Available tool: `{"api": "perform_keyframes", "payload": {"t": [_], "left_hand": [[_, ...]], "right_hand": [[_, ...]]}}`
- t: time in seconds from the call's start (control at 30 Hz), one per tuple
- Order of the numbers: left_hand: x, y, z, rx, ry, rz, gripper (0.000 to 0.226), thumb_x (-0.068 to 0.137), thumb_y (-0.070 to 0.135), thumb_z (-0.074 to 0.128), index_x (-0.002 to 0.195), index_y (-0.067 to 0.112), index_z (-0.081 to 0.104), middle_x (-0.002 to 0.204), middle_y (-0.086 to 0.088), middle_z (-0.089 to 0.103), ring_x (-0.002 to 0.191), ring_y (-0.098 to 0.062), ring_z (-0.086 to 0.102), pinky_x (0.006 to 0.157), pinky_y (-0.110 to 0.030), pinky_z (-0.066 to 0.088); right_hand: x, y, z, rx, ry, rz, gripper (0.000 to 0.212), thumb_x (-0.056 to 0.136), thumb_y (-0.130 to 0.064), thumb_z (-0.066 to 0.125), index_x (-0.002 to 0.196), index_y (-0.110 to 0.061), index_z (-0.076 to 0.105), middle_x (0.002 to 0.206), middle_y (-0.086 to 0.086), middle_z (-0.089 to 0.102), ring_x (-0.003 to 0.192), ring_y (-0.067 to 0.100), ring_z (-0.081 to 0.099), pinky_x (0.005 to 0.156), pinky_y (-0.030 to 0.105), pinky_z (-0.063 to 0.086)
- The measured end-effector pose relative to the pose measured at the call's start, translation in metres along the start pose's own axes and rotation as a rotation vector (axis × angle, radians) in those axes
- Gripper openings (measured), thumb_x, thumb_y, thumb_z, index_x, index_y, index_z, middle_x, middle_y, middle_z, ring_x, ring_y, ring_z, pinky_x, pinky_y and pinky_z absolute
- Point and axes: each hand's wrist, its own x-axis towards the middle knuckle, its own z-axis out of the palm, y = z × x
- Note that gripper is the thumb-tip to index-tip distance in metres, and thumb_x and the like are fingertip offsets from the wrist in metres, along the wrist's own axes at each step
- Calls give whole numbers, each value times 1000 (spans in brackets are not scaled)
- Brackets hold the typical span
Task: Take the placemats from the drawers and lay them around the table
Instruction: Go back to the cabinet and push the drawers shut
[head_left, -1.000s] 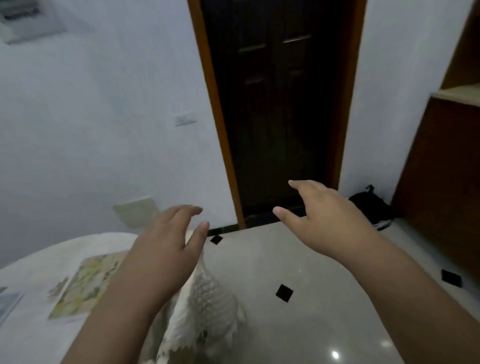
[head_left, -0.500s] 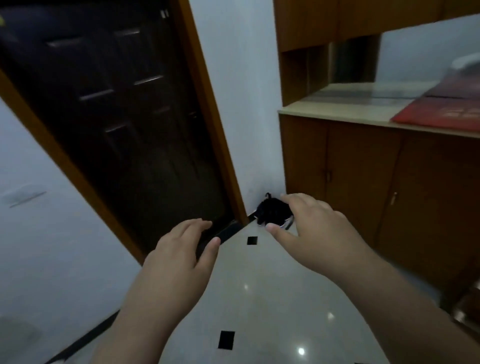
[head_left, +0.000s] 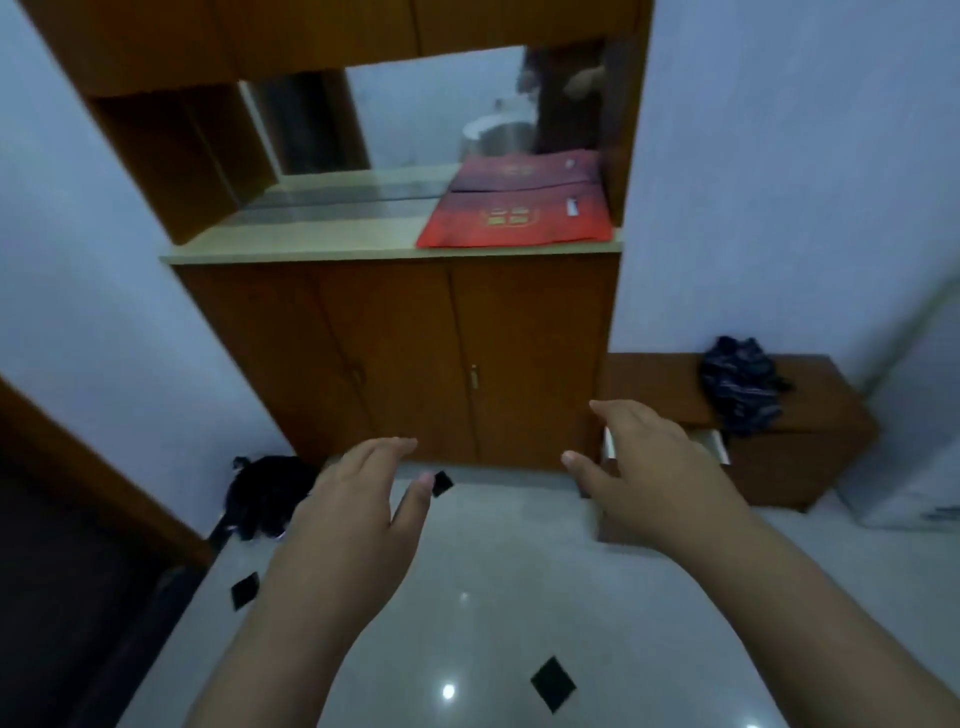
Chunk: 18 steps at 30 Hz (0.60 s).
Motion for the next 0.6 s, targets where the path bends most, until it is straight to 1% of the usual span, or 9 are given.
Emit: {"api": "perform_keyframes", "payload": {"t": [0.1,0.23,0.33,0.43,0.5,0.6], "left_hand": [[56,18,17,-16,-58,141,52,101,54,40,149,34,41,154,13,42,141,-10,39,112,-35,37],[114,46,49,-30,-115,302,51,101,54,41,148,36,41,153,14,43,138,-10,42,110,-37,40],[138,77,72,-54,-182,420,49,102,53,40,148,34,43,151,13,45,138,-10,42,108,-36,40],[152,113,91,-50,-215,516,46,104,52,38,145,34,45,148,15,47,134,-9,44,103,-31,40],[166,136,107,-44,-228,561,46,103,53,37,145,34,45,148,15,47,134,-10,44,103,-32,40],[189,172,136,-41,-235,569,47,103,53,38,146,35,44,150,13,47,136,-12,44,105,-36,41]], "right_hand": [[11,20,-10,-50,85,138,70,92,-67,44,151,-30,32,154,-9,38,137,19,41,105,43,43],[20,44,-7,-72,164,310,67,92,-65,46,148,-30,36,153,-10,39,130,18,47,101,45,46],[19,65,-6,-90,183,407,67,92,-65,46,148,-29,37,153,-9,39,134,20,45,102,46,45],[15,95,-13,-104,223,488,67,93,-66,44,149,-30,35,155,-10,37,136,20,42,104,45,43],[18,118,-17,-120,255,530,67,93,-66,43,148,-30,35,153,-10,38,136,20,42,102,44,43],[36,163,-21,-128,257,547,67,93,-65,43,148,-28,35,152,-8,40,136,21,42,102,45,43]]}}
